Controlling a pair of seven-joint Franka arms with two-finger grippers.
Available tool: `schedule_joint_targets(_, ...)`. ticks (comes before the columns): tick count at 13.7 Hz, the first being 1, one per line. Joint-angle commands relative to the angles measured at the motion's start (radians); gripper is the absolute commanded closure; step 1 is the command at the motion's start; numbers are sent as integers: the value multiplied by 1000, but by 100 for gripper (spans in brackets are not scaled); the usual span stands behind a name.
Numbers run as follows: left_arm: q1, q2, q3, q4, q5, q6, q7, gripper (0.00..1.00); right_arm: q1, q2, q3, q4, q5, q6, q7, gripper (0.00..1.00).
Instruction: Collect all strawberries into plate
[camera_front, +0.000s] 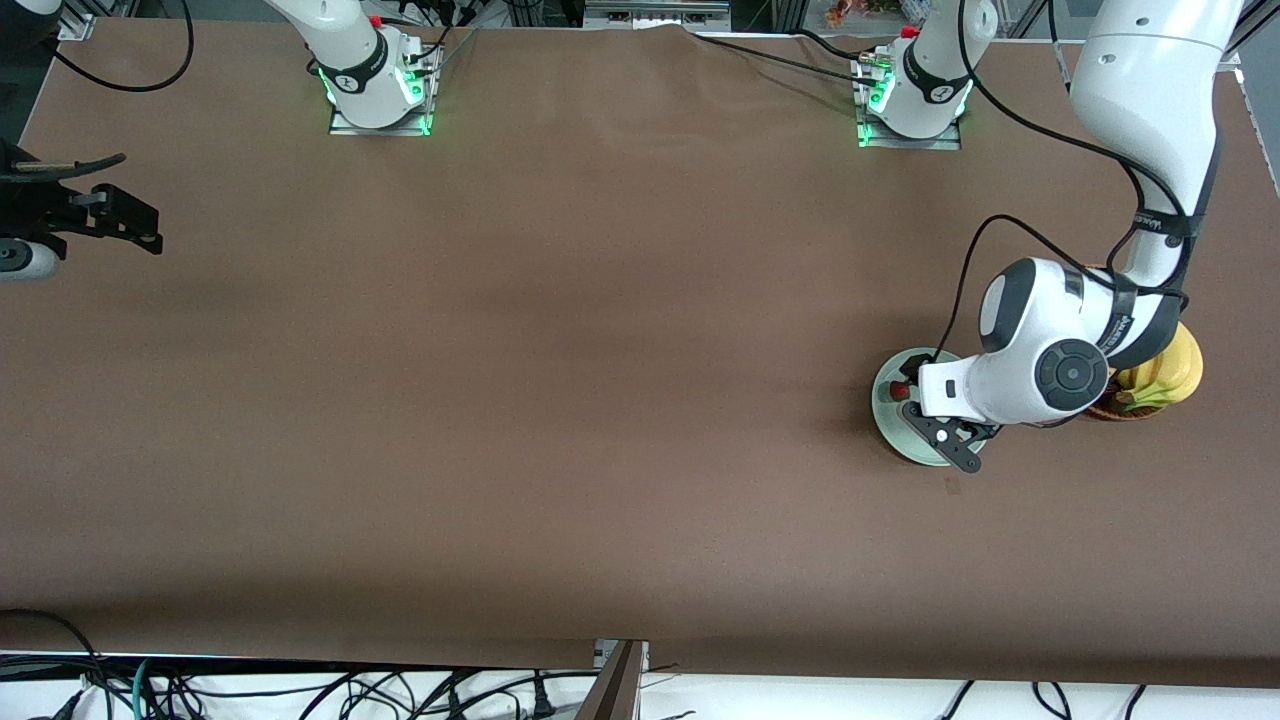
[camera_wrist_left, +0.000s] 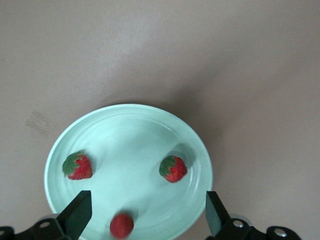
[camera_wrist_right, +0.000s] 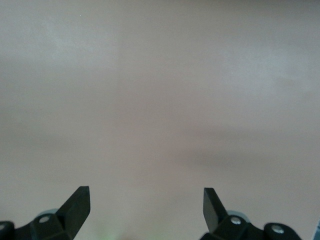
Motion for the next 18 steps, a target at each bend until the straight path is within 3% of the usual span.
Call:
schedule_joint_targets(1,-2,-133,-32,3,23,-120,-62,0,-5,19,-2,37,27,-26,24,0)
schedule_joint_targets(7,3,-276,-19,233,-32,-485,-240,0,-6,20,-4,42,27,-26,22,0)
schedule_joint_targets(10,4,-284,-14,331,-29,-619,-278,0,-6,20,-4,42,27,-25,22,0)
schedule_joint_targets(12,-6,-334,71,304,-57,-595,-300,0,-6,20,-4,42,27,-23,22,0)
schedule_joint_targets(15,-69,-613,173,-57,-98,-299,-423,0,-6,20,-4,42,28,-25,21,0)
schedule_joint_targets(16,-112,-644,196,-89,-95,-292,-432,0,-6,20,-4,42,28,-25,21,0)
schedule_joint_targets(18,-148,-626,274,-62,-111,-308,-428,0,-8,20,-4,42,28,-25,21,0)
